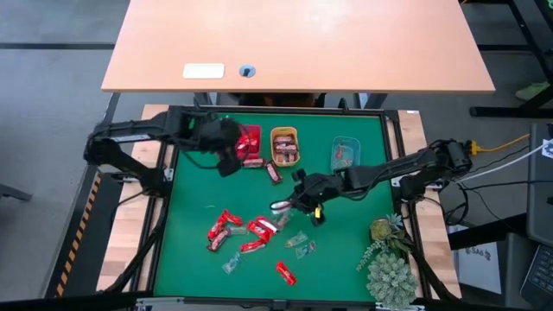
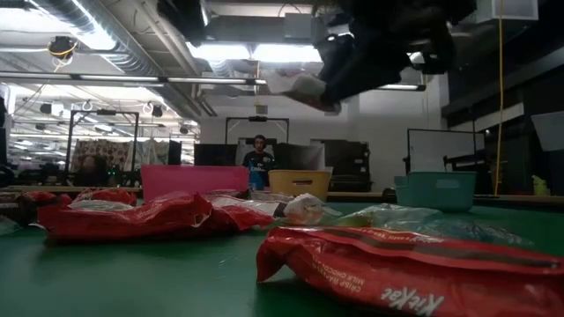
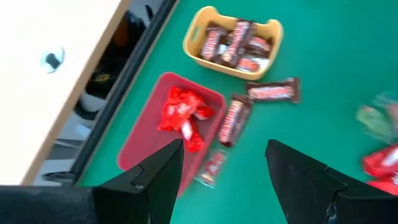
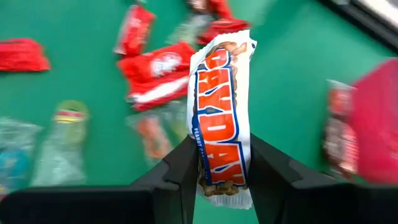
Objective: Sort candy
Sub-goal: Put the white chocolate bar into the yellow bin
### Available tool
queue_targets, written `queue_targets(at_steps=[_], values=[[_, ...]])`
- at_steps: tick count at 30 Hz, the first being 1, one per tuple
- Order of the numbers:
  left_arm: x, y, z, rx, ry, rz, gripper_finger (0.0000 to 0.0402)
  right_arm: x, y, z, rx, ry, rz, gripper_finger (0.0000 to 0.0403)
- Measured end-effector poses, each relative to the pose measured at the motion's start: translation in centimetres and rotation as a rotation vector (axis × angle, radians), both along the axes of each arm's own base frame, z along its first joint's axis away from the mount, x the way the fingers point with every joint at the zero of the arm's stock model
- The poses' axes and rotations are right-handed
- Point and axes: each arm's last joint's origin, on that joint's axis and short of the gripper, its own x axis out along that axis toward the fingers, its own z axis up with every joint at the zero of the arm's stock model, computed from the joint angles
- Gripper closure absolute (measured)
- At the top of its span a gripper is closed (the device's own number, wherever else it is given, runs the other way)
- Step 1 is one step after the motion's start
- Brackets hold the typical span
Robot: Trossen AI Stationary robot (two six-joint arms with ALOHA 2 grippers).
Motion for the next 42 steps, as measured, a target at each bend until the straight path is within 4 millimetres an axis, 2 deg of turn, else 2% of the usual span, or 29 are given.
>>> queue_targets(at_steps=[6, 12, 20, 26, 30, 34, 42], values=[[-1.5, -3.1, -0.9, -0.050, -0.029, -0.031, 0.0179, -0.5, -0.5, 1.4, -0.107, -0.066, -0.093, 0.0288], [-2.2, -5.6, -3.3, -0.084, -0.004, -0.013, 0.0179, -0.5, -1.5, 2.0, -0.270, -0.106, -0.167, 0.0288], [-2.6, -8.7, -8.1, -0.113, 0.012, 0.013, 0.0179, -0.2, -6.2, 2.0, -0.304, -0.083, -0.299, 0.0288], [-2.8, -10.4, -11.0, -0.149, -0.022, 0.003, 0.0179, -0.4, -9.9, 1.9, -0.266, -0.069, -0.363, 0.0288], [-2.9, -11.1, -12.0, -0.158, -0.039, -0.028, 0.0179, -0.7, -11.9, 1.9, -0.233, -0.063, -0.386, 0.0288], [-3.0, -11.5, -12.1, -0.161, -0.043, -0.042, 0.0179, -0.8, -13.3, 1.4, -0.176, -0.054, -0.385, 0.0288], [-2.9, -11.6, -12.0, -0.166, -0.058, -0.048, 0.0179, -0.2, -14.0, -0.6, -0.129, 0.018, -0.382, 0.0288]])
